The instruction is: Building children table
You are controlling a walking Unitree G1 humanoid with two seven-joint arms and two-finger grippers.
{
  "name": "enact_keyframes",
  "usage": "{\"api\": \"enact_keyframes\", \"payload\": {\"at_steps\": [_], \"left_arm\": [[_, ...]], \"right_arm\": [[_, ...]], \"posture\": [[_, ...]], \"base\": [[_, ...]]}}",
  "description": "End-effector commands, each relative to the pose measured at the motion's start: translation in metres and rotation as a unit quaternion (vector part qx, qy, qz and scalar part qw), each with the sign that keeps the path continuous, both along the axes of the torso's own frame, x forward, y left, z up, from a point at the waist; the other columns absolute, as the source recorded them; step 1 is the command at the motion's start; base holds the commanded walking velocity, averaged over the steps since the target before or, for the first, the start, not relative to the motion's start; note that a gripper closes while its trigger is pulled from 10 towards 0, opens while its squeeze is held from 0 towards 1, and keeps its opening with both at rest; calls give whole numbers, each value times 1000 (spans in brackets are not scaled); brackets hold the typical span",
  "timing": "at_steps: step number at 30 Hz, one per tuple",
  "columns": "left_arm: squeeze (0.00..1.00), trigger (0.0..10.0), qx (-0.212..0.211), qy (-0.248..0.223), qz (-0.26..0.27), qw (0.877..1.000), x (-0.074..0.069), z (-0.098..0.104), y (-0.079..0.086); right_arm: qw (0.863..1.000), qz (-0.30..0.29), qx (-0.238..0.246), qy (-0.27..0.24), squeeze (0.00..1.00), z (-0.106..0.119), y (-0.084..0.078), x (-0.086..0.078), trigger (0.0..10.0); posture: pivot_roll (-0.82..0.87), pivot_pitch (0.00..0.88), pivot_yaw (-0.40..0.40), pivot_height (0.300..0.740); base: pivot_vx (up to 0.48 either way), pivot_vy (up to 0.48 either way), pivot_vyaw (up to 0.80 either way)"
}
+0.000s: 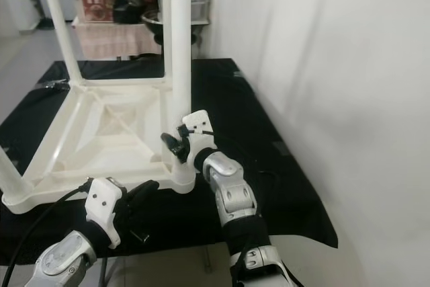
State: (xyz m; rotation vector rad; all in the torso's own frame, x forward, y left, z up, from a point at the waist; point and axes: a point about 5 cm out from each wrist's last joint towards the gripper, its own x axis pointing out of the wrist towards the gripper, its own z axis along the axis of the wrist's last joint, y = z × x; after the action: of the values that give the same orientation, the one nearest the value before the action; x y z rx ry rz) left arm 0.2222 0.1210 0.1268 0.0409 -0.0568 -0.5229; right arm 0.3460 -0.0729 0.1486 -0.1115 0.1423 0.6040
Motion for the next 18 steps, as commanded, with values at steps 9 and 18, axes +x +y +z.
{"api": "enact_keyframes", "payload": {"at_steps": [9, 18], "left_arm": [[0, 10000, -8, 5, 8, 1000, 5, -2, 0], [0, 10000, -8, 7, 6, 1000, 6, -2, 1]], "right_arm": [[965, 260, 15, -37, 0, 36, 5, 7, 10000], [920, 390, 1, -32, 0, 46, 7, 11, 7882]], "posture": [[43, 0, -62, 740], [62, 0, -71, 740]], "base": [[0, 0, 0], [0, 0, 0]]}}
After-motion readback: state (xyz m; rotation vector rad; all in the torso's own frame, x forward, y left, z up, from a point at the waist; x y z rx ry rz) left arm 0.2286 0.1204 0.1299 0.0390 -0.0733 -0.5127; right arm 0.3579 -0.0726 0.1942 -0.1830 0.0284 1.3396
